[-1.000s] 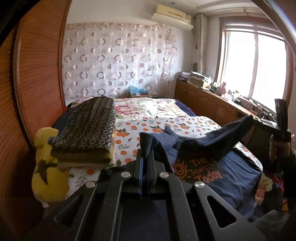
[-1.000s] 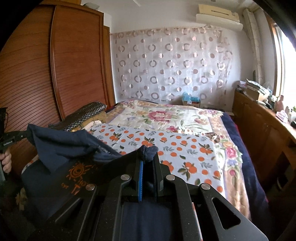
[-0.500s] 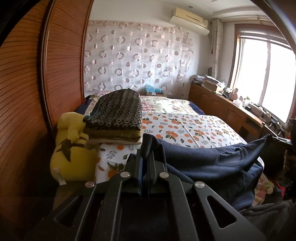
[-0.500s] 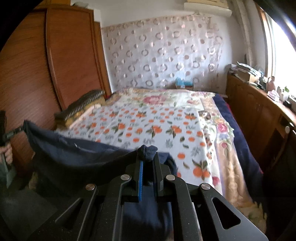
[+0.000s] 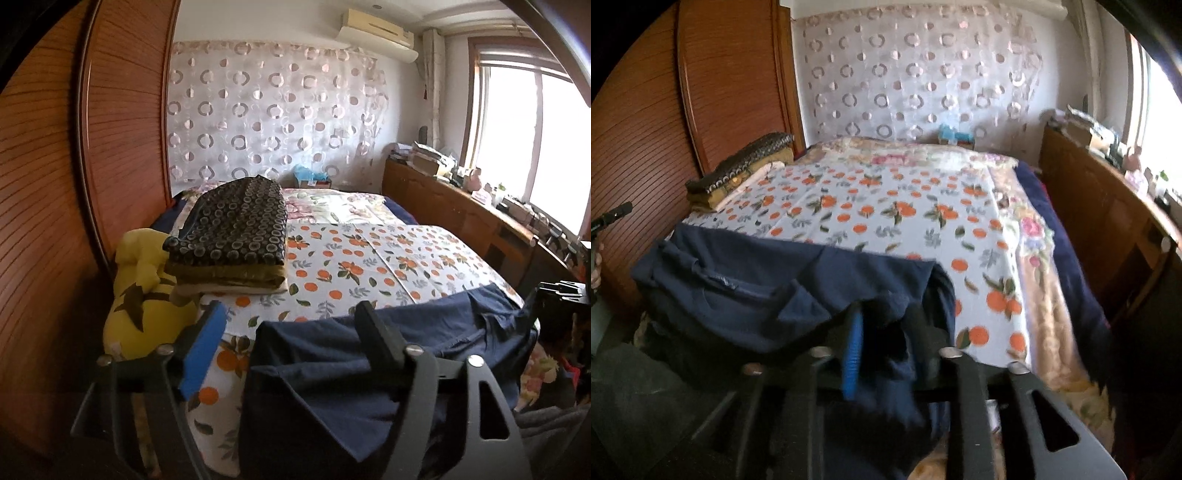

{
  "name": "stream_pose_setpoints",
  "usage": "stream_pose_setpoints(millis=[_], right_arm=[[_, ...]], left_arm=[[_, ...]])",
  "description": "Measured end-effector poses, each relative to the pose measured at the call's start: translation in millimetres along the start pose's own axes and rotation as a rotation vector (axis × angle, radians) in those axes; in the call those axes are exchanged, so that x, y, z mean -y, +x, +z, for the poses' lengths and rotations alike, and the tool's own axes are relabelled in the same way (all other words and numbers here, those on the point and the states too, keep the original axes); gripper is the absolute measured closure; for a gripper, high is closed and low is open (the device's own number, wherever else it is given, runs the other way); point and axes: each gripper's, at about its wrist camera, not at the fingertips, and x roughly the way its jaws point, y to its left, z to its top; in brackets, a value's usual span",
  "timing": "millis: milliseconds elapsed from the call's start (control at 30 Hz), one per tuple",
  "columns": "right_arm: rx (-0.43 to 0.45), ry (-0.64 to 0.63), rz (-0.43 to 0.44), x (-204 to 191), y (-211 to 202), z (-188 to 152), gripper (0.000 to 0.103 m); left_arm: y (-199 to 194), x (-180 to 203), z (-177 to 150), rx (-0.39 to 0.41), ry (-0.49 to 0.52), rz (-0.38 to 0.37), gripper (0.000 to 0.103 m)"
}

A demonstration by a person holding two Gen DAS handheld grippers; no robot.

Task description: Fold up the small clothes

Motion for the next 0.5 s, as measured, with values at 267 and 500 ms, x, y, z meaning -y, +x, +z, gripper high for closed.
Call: stream_pose_setpoints(millis=[267,500], right_arm=[[0.038,0.012,-0.005,7.4,23.4,29.5,0.050],[-0.056,0.023,-0.016,23.4,99.0,22.6,0.050]], left_arm=[[39.0,-15.4,7.5,-0.019,0.001,0.072,0.026],[76.5,-20.0,6.9,-0.090,0.024,0.076,0.026]])
